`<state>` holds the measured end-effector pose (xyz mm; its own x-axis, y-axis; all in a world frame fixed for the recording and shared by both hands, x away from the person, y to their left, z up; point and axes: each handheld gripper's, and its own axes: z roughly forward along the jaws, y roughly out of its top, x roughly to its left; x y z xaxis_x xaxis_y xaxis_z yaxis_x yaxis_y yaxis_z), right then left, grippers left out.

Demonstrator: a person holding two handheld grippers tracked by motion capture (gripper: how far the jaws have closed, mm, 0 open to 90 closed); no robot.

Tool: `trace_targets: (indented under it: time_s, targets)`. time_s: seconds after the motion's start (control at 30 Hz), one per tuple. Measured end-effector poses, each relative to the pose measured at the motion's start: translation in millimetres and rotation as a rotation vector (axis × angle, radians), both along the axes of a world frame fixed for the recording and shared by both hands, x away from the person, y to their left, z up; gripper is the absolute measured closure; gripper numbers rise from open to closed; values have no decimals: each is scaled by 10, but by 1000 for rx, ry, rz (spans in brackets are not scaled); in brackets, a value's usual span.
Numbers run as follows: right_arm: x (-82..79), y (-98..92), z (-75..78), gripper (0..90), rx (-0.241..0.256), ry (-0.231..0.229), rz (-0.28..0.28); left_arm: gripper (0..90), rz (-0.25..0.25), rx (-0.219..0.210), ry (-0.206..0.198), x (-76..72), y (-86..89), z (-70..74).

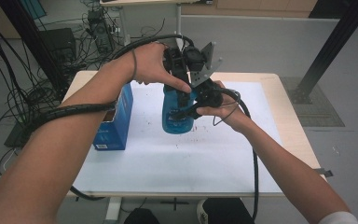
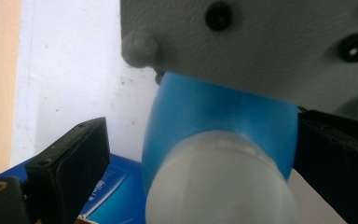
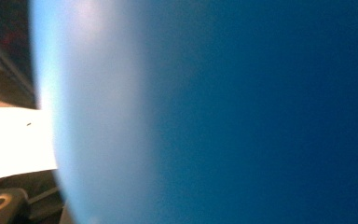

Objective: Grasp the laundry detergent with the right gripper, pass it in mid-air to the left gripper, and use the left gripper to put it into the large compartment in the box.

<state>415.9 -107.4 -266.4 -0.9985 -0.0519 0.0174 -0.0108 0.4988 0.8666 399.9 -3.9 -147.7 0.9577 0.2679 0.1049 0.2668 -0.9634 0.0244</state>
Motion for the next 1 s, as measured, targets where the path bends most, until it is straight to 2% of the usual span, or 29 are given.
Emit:
trace_targets:
  time_s: [0.5, 0.57, 0.83, 0.9, 0.93, 1.0]
  targets:
    - [-14, 3, 9, 435, 8, -5, 8, 53, 4, -2, -3, 5, -7, -29]
    - [-24, 0, 12, 435, 11, 11, 14, 53, 2, -2, -3, 8, -5, -29]
    - [-23, -6, 16, 435, 15, 8, 9, 53, -1, 4, -5, 6, -3, -23]
    - [-15, -4, 15, 435, 11, -8, 8, 53, 1, 2, -5, 4, -3, -19]
    - [-24, -3, 17, 435, 14, 8, 14, 53, 2, 2, -5, 4, -4, -18]
    - [-28, -1, 18, 435, 12, 10, 14, 54, -1, -8, -3, 3, -3, -9]
